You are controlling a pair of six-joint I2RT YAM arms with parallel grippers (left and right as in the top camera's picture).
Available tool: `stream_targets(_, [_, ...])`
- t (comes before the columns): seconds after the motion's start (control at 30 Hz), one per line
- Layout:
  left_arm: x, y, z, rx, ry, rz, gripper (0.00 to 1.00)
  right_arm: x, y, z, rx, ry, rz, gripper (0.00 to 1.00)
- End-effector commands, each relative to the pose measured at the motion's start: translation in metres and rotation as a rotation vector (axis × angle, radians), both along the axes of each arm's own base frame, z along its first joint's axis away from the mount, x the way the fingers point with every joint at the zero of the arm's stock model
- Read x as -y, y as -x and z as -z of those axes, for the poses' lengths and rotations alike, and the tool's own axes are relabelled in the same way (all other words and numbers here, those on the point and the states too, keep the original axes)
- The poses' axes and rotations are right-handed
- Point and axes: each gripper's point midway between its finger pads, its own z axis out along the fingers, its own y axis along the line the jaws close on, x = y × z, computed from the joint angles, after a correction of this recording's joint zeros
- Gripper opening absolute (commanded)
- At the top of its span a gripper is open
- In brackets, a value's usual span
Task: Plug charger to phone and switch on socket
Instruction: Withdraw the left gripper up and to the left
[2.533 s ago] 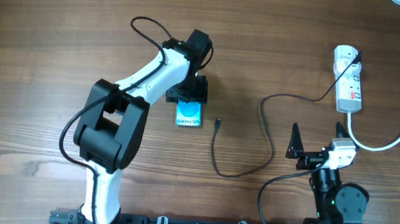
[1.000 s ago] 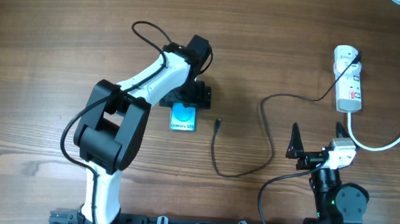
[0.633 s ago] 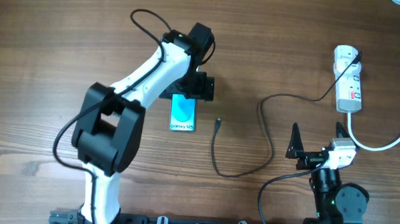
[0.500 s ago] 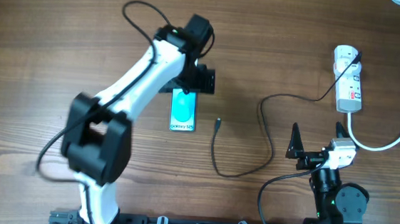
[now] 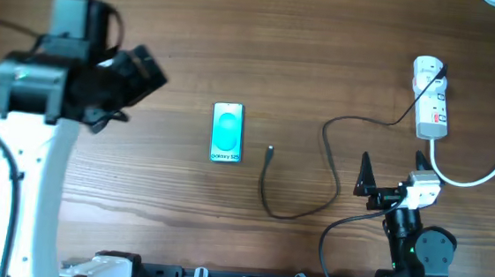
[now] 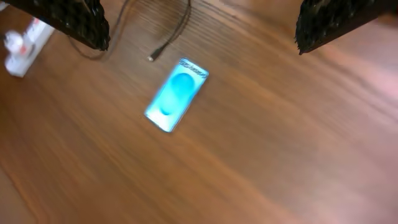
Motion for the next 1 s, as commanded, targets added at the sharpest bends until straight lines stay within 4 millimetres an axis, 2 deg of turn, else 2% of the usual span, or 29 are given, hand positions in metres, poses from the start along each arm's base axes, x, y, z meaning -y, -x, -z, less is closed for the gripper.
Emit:
stream_targets(0.0, [-0.041,0.013,0.001,-0.044,0.007,-0.162,1.0,0.001,0.0,-0.001,0.007,0.017,0.008,1.0])
stream_targets(0.07, [-0.063,0.02,0.003,-0.067,0.018,-0.245,1.0,0.001,0.0,-0.001,0.007,0.017,0.008,1.0])
stream_targets(0.2, [-0.093,0.037,0.007,-0.11,0.047,-0.372,1.0,0.001,0.0,-0.001,0.007,0.017,0.008,1.0])
stream_targets(0.27, [-0.1,0.043,0.008,-0.125,0.051,-0.404,1.0,0.001,0.0,-0.001,0.007,0.017,0.008,1.0])
stream_targets(0.4, [-0.104,0.045,0.01,-0.134,0.052,-0.419,1.0,0.001,0.0,-0.001,0.007,0.017,0.008,1.0])
stream_targets(0.53, [-0.118,0.049,0.01,-0.14,-0.029,-0.448,1.0,-0.001,0.0,-0.002,0.011,0.011,-0.004,1.0])
stream_targets(0.73, [-0.118,0.05,0.01,-0.146,-0.028,-0.448,1.0,-0.004,0.001,-0.005,0.024,0.016,-0.019,1.0])
stream_targets(0.77, [-0.117,0.05,0.01,-0.145,-0.028,-0.448,1.0,-0.01,0.002,-0.008,0.036,0.004,-0.056,1.0])
stream_targets(0.83, [-0.117,0.05,0.01,-0.145,-0.027,-0.448,1.0,-0.035,0.008,-0.011,0.03,-0.071,-0.209,1.0])
stream_targets(0.87, [-0.117,0.05,0.01,-0.146,-0.027,-0.448,1.0,-0.058,0.016,-0.01,-0.004,-0.166,-0.348,1.0])
stream_targets(0.97, [-0.117,0.05,0.01,-0.146,-0.027,-0.448,1.0,-0.096,0.042,-0.009,-0.167,-0.473,-0.608,1.0])
